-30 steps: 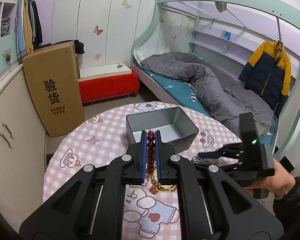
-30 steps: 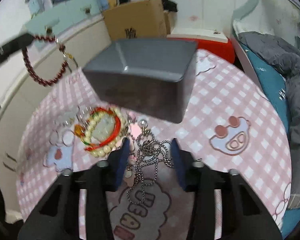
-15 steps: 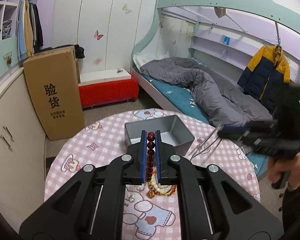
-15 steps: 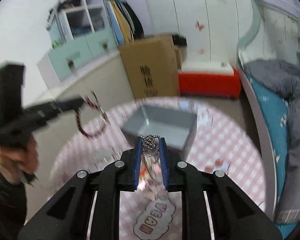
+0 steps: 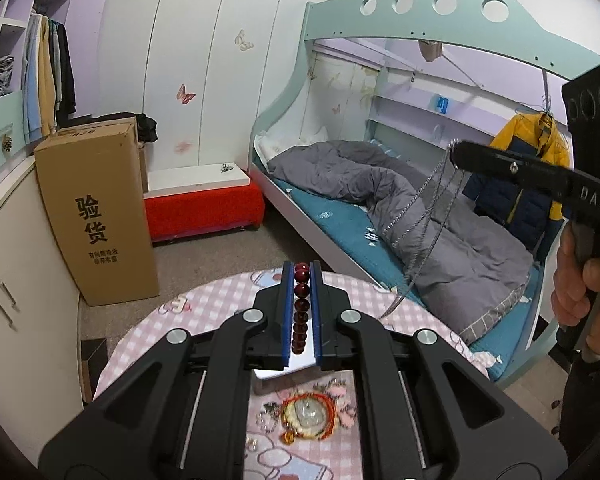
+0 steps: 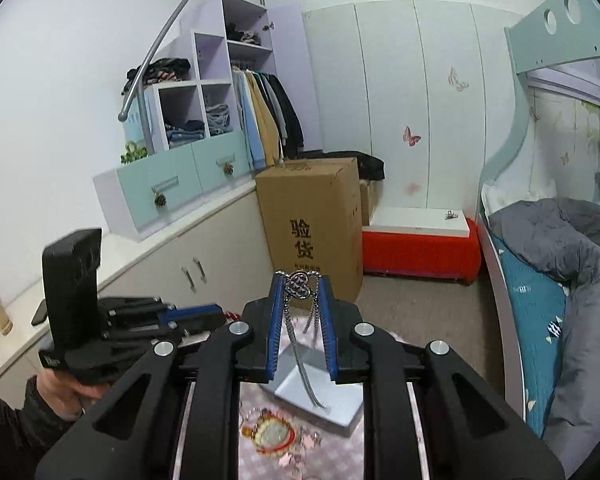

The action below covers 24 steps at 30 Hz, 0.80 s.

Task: Organize jewelry
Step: 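Carry the bracelet and chain into the grey box while both tools open to release, then move both tools back from the box to the jewelry pile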

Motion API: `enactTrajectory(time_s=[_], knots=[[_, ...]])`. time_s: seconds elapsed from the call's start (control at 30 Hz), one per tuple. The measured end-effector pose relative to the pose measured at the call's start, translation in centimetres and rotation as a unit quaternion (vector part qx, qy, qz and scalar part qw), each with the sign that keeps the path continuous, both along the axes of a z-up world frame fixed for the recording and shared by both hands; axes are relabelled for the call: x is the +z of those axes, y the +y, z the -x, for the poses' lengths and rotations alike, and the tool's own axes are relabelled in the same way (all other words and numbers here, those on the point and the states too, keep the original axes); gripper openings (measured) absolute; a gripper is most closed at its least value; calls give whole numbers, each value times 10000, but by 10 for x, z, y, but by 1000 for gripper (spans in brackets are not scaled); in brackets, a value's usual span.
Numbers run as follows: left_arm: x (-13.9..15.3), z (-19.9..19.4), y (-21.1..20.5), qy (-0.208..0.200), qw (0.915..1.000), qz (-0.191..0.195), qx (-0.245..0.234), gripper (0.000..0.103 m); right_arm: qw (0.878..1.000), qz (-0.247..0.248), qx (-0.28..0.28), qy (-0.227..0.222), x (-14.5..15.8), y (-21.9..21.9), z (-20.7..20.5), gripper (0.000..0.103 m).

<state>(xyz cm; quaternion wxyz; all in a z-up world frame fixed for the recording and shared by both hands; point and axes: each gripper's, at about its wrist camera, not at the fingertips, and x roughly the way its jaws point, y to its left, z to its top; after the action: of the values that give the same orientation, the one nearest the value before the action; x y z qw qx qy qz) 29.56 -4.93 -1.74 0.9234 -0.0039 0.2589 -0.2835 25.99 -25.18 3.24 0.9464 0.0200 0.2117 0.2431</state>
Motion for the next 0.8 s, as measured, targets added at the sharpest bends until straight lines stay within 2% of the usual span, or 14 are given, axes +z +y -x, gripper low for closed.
enactTrajectory(time_s=[0.1,0.2,0.23,0.27,0.3,0.33,0.4,0.5,0.8], knots=[[-1,-12,-7,83,10000,29,-28,8,10000,-3,-24,51,-2,0,-12,16],[-13,-26,-19,266,9996,-44,-129,9,9994,-15,-45,329,-21,0,-27,16],[-18,-31,-22,335,9993,-78,-117,15,9989,-18,-72,462,-30,0,-33,18],[-25,-38,-25,445,9989,-156,-64,27,9978,-9,-132,657,-45,0,-42,19],[-32,-43,-27,475,9985,-267,109,72,9966,2,-192,803,-55,-1,-48,23],[-34,-45,-26,374,9983,-314,320,96,9950,-16,-265,959,-66,-3,-54,31],[-41,-46,-20,259,9964,-369,713,96,9926,-83,-448,1126,-83,-7,-59,71],[-45,-46,-5,361,9931,-293,1072,96,9903,-216,-724,1163,-95,-16,-55,96],[-29,-7,27,85,9860,-326,1634,96,9866,-407,-1152,1084,-92,-27,-24,96]])
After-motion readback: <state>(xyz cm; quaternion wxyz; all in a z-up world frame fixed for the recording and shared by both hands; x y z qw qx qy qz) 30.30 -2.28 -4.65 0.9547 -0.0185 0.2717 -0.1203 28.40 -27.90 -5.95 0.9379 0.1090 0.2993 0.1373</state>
